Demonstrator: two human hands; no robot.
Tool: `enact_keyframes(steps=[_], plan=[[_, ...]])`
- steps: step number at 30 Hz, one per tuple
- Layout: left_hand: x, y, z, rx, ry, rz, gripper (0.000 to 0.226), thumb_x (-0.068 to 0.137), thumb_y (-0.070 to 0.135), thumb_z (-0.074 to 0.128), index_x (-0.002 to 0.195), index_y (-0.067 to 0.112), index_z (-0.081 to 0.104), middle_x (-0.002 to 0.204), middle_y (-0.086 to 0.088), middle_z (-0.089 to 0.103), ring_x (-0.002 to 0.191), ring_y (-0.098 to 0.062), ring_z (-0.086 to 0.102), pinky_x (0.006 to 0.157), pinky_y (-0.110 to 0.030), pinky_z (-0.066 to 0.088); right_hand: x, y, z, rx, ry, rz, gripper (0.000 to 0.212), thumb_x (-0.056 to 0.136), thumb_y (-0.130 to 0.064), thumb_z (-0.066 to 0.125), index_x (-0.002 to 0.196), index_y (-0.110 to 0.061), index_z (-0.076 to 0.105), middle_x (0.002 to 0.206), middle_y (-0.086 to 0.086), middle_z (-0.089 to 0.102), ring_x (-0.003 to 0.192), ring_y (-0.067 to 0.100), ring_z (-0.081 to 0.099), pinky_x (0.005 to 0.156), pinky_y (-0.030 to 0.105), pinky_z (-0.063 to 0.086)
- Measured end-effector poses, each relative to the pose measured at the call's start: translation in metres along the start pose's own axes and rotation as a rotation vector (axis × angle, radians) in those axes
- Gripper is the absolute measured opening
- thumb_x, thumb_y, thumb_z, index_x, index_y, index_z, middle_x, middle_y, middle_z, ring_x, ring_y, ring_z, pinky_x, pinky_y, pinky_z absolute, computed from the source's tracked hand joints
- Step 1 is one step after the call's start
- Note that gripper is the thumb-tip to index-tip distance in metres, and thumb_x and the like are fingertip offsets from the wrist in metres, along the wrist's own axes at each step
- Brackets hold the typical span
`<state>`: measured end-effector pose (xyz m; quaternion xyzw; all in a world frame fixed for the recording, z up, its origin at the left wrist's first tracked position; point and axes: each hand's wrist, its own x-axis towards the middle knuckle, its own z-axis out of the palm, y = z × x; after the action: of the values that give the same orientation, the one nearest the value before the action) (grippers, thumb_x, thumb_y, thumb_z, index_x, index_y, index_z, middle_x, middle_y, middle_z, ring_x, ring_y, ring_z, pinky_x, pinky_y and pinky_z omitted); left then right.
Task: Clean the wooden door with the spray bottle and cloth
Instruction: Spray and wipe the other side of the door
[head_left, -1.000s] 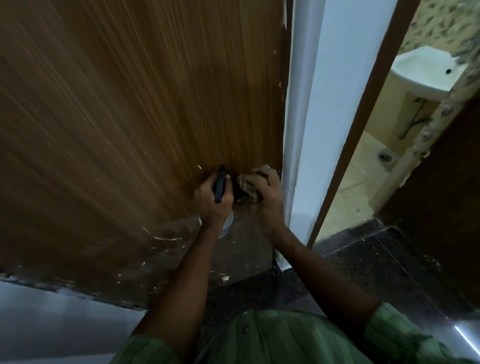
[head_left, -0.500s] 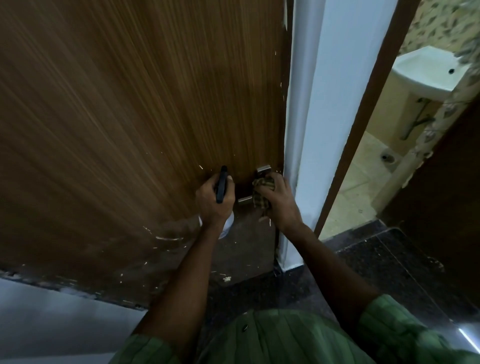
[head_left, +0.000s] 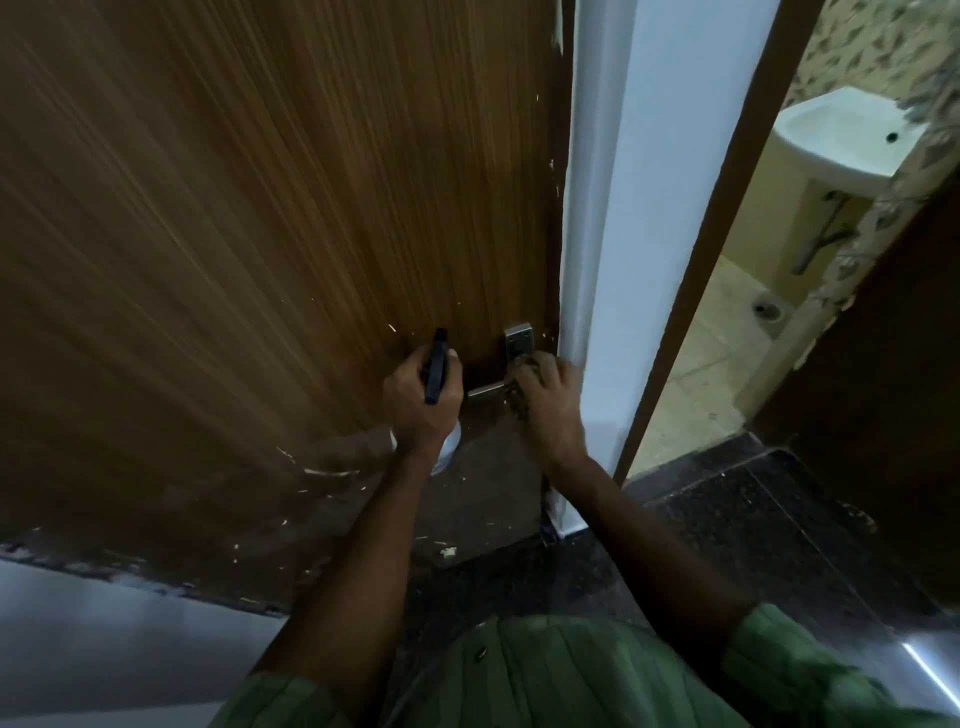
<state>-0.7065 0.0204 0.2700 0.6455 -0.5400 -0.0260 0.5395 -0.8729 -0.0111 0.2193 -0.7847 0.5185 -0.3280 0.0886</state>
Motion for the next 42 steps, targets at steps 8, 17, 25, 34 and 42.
enact_keyframes(steps=[8, 17, 25, 34, 42], plan=[[0.000, 0.007, 0.005, -0.020, -0.058, 0.002, 0.030, 0.099, 0.022, 0.070, 0.072, 0.026, 0.056, 0.056, 0.015, 0.049, 0.049, -0.006, 0.051, 0.053, -0.014, 0.033, 0.036, 0.004, -0.019, 0.157, 0.174, 0.082, 0.038, 0.097, -0.052, 0.061, 0.130, -0.035, 0.052, 0.125, -0.023, 0.052, 0.117, 0.004, 0.056, 0.100, 0.040, 0.056], [-0.005, 0.003, 0.006, -0.025, -0.082, -0.025, 0.031, 0.098, 0.025, 0.069, 0.070, 0.017, 0.059, 0.054, 0.013, 0.049, 0.045, -0.013, 0.051, 0.046, -0.018, 0.033, 0.020, 0.017, -0.004, 0.627, 0.096, 0.282, 0.050, 0.088, -0.001, 0.067, 0.132, -0.023, 0.059, 0.135, 0.002, 0.048, 0.124, 0.010, 0.049, 0.108, 0.033, 0.047], [-0.023, -0.001, 0.001, -0.014, -0.174, -0.060, 0.036, 0.100, 0.015, 0.071, 0.069, 0.024, 0.054, 0.053, 0.014, 0.045, 0.044, -0.010, 0.049, 0.048, -0.017, 0.031, -0.012, 0.017, 0.053, 0.624, 0.091, 0.518, 0.052, 0.089, -0.034, 0.064, 0.138, -0.025, 0.050, 0.133, -0.001, 0.061, 0.126, 0.018, 0.058, 0.105, 0.053, 0.050], [-0.041, -0.023, -0.027, 0.064, -0.251, -0.093, 0.024, 0.095, 0.022, 0.071, 0.073, 0.025, 0.062, 0.060, 0.016, 0.047, 0.052, 0.002, 0.051, 0.056, -0.007, 0.029, 0.007, -0.057, 0.051, 0.569, -0.139, 0.995, 0.046, 0.103, -0.034, 0.050, 0.141, -0.008, 0.052, 0.131, 0.016, 0.064, 0.114, 0.032, 0.061, 0.094, 0.038, 0.048], [-0.057, -0.060, -0.034, 0.046, -0.242, -0.076, 0.021, 0.093, 0.026, 0.073, 0.076, 0.014, 0.071, 0.059, 0.009, 0.053, 0.050, -0.003, 0.050, 0.056, -0.002, 0.029, 0.002, -0.069, 0.093, 0.437, 0.127, 0.879, 0.044, 0.096, -0.017, 0.068, 0.135, -0.007, 0.051, 0.124, 0.004, 0.051, 0.113, 0.026, 0.057, 0.094, 0.027, 0.043]])
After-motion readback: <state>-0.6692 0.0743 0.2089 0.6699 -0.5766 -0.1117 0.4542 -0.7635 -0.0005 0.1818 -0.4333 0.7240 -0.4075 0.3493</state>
